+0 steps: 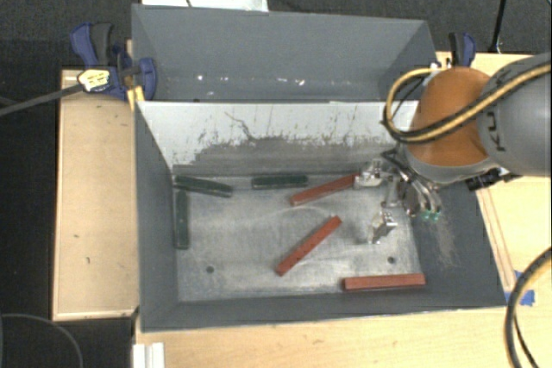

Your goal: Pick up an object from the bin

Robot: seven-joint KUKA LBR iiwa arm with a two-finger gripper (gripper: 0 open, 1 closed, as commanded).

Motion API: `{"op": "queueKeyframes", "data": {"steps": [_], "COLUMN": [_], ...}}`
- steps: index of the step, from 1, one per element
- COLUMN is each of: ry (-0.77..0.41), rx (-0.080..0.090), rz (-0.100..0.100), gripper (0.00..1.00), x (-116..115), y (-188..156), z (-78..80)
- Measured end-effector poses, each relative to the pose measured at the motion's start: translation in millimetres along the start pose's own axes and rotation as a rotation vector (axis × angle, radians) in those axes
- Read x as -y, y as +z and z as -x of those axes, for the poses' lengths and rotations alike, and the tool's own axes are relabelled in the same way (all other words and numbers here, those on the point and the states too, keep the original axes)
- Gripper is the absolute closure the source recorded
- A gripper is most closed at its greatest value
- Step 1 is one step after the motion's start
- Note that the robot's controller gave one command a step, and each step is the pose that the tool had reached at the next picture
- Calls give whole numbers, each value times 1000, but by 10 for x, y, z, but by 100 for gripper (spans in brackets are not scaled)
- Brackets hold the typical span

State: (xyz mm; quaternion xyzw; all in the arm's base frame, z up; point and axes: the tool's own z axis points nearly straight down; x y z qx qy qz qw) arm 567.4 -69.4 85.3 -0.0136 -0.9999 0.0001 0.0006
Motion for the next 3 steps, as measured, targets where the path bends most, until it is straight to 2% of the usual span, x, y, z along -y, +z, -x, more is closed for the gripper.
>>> {"op": "queueKeyframes", "data": {"steps": [1,2,3], "ry": [0,-2,-23], "rx": [7,7,8], "rz": [1,1,1], "gripper": [100,100,100], "x": [-568,-568,-688], "y": [44,44,-1548], "z": [148,148,180]}}
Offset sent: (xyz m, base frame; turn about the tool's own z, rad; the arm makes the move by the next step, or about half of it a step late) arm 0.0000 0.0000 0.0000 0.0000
